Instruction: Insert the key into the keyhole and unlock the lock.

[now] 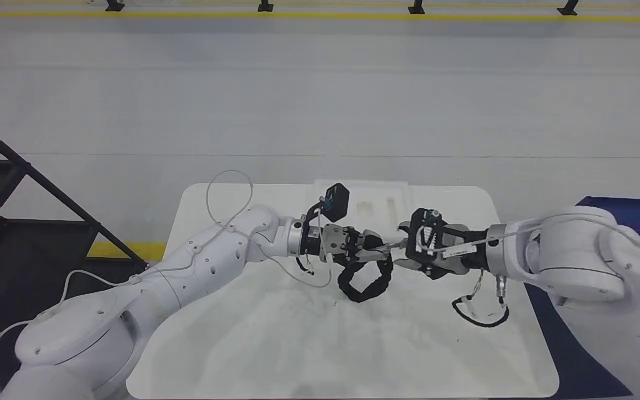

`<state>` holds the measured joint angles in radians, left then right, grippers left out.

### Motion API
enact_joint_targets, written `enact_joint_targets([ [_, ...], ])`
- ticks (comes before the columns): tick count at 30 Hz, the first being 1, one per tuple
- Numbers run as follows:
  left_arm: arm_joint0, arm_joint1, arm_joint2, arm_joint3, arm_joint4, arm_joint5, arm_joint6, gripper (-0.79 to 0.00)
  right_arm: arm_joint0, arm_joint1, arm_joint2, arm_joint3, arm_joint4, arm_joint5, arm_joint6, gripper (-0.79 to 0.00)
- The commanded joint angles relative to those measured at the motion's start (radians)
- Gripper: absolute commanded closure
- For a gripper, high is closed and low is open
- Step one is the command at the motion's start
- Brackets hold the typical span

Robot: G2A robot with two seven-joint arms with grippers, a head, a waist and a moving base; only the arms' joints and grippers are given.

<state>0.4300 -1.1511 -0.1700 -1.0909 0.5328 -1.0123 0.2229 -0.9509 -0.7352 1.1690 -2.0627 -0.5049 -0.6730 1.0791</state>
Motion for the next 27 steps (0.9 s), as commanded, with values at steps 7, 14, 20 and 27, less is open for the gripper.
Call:
enact_joint_targets([
  [7, 0.000, 0.001, 0.000, -0.004, 0.001, 0.000, -0.002, 0.000, 0.000, -0.004, -0.025, -0.001, -0.112, 0.016, -0.038, -0.376],
  [14, 0.000, 0.001, 0.000, -0.005, 0.001, 0.000, -0.003, 0.000, -0.004, -0.004, -0.034, 0.018, -0.129, 0.015, -0.051, -0.317],
  [20, 0.001, 0.001, 0.000, -0.005, -0.001, 0.000, -0.006, 0.000, -0.012, -0.002, -0.030, 0.026, -0.102, -0.003, -0.075, -0.043],
  [27, 0.001, 0.000, 0.000, -0.004, -0.010, 0.000, -0.012, 0.000, -0.020, 0.001, -0.024, 0.035, -0.045, -0.007, -0.074, 0.000],
])
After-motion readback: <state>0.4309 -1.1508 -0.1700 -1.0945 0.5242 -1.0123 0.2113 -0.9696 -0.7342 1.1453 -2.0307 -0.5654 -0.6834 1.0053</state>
